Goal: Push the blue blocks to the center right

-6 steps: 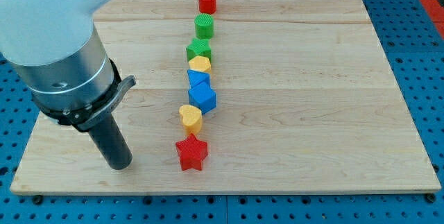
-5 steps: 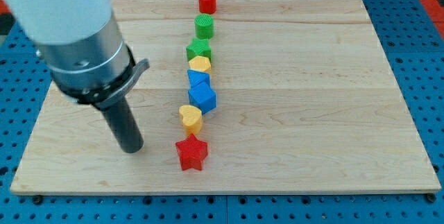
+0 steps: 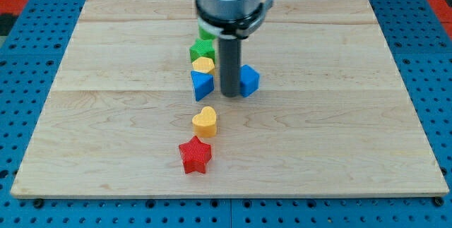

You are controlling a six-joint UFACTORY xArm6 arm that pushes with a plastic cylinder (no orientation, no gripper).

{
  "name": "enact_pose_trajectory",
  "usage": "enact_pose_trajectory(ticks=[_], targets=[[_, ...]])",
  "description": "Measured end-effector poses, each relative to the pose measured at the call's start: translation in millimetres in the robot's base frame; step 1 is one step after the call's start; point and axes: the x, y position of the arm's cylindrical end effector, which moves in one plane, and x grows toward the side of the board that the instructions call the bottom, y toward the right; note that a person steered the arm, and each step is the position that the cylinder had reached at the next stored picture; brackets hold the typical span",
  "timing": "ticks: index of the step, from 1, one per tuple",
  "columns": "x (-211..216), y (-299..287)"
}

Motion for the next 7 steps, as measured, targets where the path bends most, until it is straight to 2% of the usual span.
enact_pose_trajectory(ticks=[1, 2, 3, 5, 6, 7], targets=[[-12.1, 24.1], [-11.3, -18.1], [-27.4, -7.9], [-41.5, 62.1], [-39.7, 102.8], [-24.6, 114.9]])
